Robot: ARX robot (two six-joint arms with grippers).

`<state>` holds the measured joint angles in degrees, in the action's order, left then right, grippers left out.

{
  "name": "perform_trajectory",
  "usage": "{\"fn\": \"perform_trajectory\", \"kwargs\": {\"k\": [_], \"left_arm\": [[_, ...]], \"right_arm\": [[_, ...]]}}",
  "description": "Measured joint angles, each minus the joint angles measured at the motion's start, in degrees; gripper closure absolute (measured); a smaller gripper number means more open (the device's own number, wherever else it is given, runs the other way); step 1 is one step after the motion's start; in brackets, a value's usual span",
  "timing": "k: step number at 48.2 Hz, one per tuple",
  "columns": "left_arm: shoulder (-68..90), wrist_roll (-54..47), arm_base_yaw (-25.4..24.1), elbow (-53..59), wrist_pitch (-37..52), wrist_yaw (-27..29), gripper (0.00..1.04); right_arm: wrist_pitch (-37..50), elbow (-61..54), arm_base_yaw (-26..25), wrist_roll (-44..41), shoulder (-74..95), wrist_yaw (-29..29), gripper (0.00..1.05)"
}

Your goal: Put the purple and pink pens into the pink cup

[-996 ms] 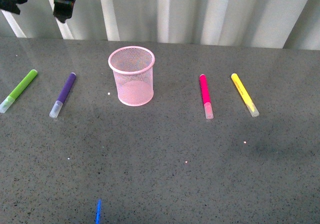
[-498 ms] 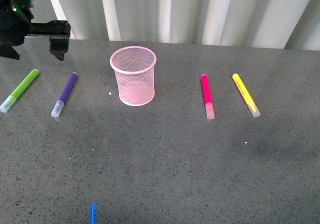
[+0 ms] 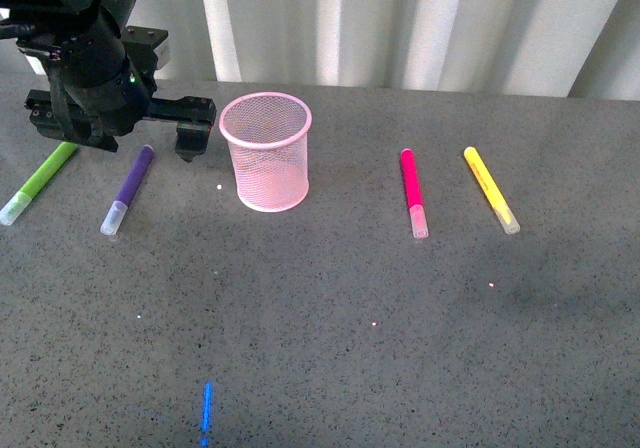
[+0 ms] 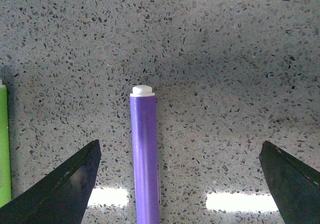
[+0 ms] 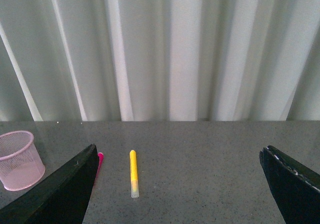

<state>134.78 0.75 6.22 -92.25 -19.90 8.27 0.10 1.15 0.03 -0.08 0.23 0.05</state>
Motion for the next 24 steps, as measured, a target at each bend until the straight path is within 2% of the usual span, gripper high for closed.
{"fn": "perform_trajectory", "kwargs": {"k": [20, 23, 24], "left_arm": [[4.35, -0.79, -0.22, -3.63, -1.95, 1.66, 0.07], [4.70, -0.76, -0.20, -4.09, -2.27, 1.55, 0.12], [5.01, -0.72, -0.20, -4.50, -2.49, 1.38, 0.17]], "right_arm": [[0.00, 0.00, 0.00, 0.00, 0.00, 0.00, 0.07], [0.00, 0.00, 0.00, 0.00, 0.00, 0.02, 0.07], [0.00, 0.00, 0.00, 0.00, 0.00, 0.00, 0.07]]}}
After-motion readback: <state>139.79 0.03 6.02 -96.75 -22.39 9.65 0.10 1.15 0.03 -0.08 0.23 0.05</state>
